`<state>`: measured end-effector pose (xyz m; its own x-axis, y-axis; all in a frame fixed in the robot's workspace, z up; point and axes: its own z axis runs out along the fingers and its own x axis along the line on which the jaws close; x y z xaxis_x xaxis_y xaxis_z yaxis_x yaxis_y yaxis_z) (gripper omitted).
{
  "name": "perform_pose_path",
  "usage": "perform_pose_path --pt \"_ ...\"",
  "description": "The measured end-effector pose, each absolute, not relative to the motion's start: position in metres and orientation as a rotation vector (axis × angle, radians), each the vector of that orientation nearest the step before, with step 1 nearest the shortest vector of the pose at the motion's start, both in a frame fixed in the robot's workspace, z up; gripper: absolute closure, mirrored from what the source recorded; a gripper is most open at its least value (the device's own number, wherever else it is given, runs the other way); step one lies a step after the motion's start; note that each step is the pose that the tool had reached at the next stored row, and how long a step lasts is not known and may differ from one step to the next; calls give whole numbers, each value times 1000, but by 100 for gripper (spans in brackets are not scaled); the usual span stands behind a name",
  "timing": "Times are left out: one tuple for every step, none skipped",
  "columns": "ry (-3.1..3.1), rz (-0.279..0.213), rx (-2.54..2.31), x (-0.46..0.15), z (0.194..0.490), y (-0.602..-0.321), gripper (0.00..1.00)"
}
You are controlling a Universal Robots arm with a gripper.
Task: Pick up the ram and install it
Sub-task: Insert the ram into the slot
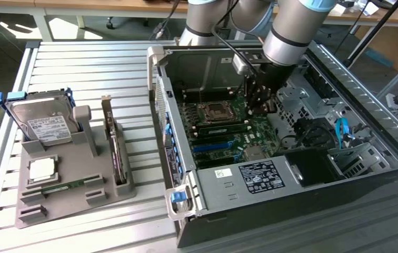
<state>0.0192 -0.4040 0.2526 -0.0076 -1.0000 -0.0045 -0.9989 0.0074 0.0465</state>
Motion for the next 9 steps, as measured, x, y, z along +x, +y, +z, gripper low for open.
perform_pose_path --pt "-2208 -56 2192 25 252 -404 89" --pt "-2208 -56 2192 29 252 -404 89" --pt "-2208 -56 2192 35 252 -404 89" --pt "-2208 -56 2192 38 252 -404 89" --pt "-2208 -56 2192 40 252 -404 89" --pt "-2208 -56 2192 40 252 -404 89" --pt "-2208 -56 2192 40 252 -404 89" --pt "-2208 -56 2192 40 252 -404 89" --pt "-2208 -56 2192 40 252 -404 89"
